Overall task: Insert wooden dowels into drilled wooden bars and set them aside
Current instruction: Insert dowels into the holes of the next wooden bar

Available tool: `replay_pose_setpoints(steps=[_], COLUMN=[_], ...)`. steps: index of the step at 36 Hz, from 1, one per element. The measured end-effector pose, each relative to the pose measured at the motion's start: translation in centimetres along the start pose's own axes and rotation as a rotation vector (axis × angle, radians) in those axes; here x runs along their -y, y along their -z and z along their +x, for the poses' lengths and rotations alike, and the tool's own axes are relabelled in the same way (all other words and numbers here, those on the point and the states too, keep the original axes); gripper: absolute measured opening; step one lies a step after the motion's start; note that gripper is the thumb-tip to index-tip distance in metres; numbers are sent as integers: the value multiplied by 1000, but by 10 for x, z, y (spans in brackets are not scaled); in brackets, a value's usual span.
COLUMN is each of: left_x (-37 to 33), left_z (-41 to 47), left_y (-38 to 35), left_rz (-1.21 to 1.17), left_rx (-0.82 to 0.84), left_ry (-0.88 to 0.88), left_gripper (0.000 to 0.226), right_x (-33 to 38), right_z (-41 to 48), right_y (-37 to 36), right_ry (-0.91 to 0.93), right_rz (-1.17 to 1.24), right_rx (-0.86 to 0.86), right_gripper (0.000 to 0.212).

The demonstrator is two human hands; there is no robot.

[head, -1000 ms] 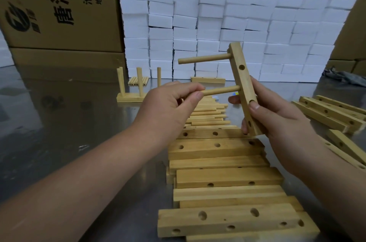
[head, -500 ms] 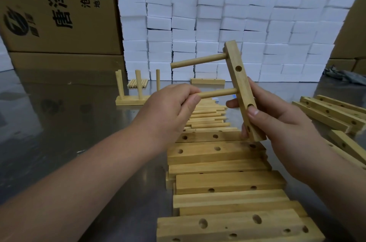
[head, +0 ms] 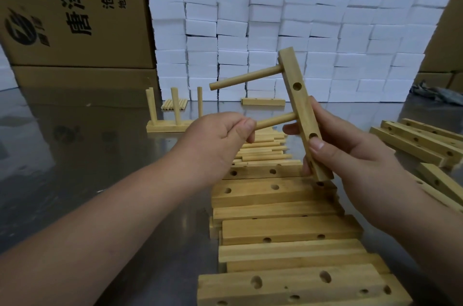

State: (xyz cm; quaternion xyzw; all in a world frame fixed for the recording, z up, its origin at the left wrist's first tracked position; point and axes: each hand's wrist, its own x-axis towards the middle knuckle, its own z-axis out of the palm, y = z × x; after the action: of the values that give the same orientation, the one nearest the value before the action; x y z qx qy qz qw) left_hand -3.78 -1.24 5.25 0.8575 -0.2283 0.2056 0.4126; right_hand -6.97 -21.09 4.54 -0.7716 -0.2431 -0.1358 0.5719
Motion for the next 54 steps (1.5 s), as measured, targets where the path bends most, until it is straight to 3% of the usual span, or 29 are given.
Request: replay_pose_setpoints(steps=[7, 11, 18, 23, 30, 36, 42, 48, 54], left_x=[2, 17, 60, 69, 77, 79, 76, 53, 11], left_z=[2, 8, 9, 11, 13, 15, 15, 17, 6], left_y=[-2, 0, -10, -13, -20, -20, -17, -4, -4], left_rz=[-208, -368, 18, 21, 87, 119, 3, -181, -218], left_rx=[-40, -133, 263, 335, 147, 151, 61, -204, -56], left_ry=[28, 131, 295, 357, 328, 387, 426, 377, 148], left_gripper=[26, 28, 40, 41, 19, 26, 15, 24, 28], right_x=[-7, -11, -15, -16, -15, -15, -14, -18, -22], right_z=[2, 7, 13, 13, 12, 11, 11, 13, 16], right_y=[-6, -5, 0, -4, -5, -6, -7, -4, 0], right_ry=[-15, -25, -85, -127, -143, -171, -185, -196, -261], right_rz=[-99, -82, 35, 35, 35, 16, 20, 44, 190], right_rx=[-58, -217, -370, -346, -345, -329, -336, -373, -416], right_gripper=[54, 53, 44, 39, 39, 46, 45, 46, 42])
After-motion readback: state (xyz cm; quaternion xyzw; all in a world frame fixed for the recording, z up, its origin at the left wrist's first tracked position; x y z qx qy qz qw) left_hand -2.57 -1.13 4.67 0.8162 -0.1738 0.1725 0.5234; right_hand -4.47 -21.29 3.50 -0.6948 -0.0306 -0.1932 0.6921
